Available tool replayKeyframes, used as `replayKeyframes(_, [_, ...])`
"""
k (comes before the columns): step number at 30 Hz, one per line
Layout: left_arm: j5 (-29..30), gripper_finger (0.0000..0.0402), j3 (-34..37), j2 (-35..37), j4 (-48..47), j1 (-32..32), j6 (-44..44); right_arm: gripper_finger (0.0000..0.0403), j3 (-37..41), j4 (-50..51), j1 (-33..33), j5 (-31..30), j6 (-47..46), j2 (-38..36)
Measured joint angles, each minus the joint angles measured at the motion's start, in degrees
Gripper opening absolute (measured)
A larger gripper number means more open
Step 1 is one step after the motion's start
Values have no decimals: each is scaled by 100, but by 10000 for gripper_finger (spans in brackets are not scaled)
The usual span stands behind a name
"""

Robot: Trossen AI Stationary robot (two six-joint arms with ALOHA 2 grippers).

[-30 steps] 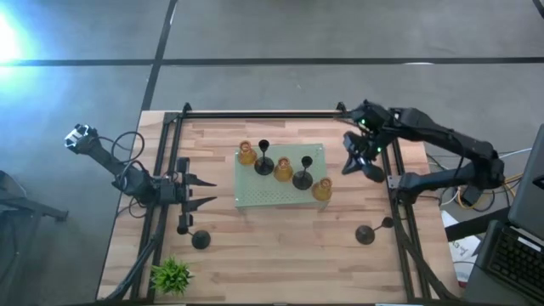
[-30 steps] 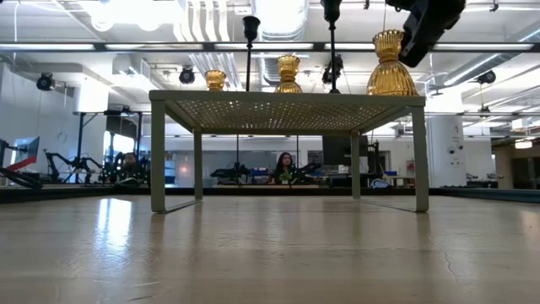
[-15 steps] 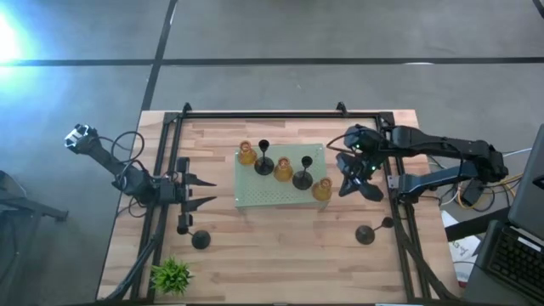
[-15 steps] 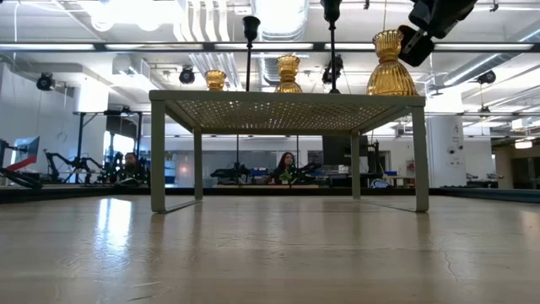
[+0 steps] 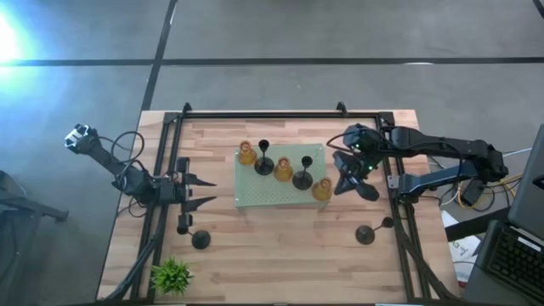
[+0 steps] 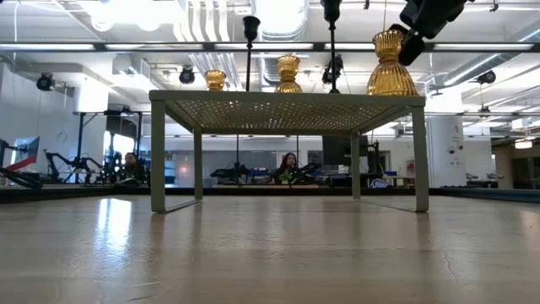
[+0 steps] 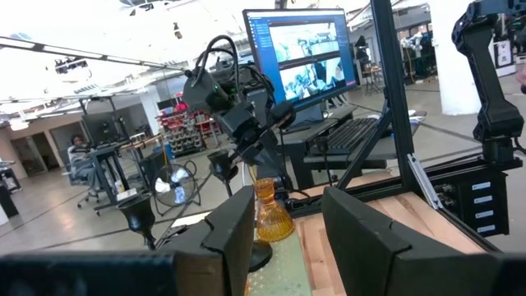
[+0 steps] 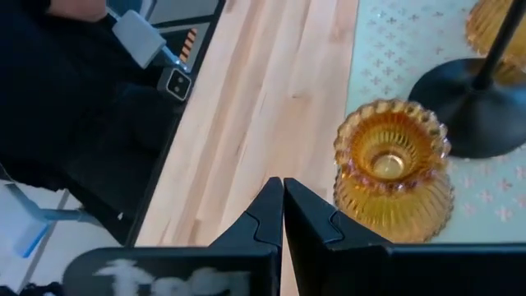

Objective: Pick & Place candle stick holders
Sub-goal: Put the black candle holder on the shelf

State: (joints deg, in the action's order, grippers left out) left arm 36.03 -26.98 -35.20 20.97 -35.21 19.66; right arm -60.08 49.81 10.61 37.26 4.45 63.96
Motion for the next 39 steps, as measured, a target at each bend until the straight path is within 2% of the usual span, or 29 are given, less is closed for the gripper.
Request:
replayKeyframes(10, [0,149,0,0,-1,0,0,8,117,-283,0,-166,-2,1])
replayKeyframes(24, [-15,149,0,0,-4,1,-16,8,130,-458,0,-144,29,439])
replayKeyframes(35, [-19,149,0,0,-4,-2,-24,8,-348,111,2,-303,-137,-301])
replayKeyframes(37, [-19,149,0,0,-4,0,-23,8,-537,437,0,-583,-140,-462])
replayKeyframes(39, [-20,149,0,0,-4,-1,-22,8,-728,980,0,-1351,-150,-595])
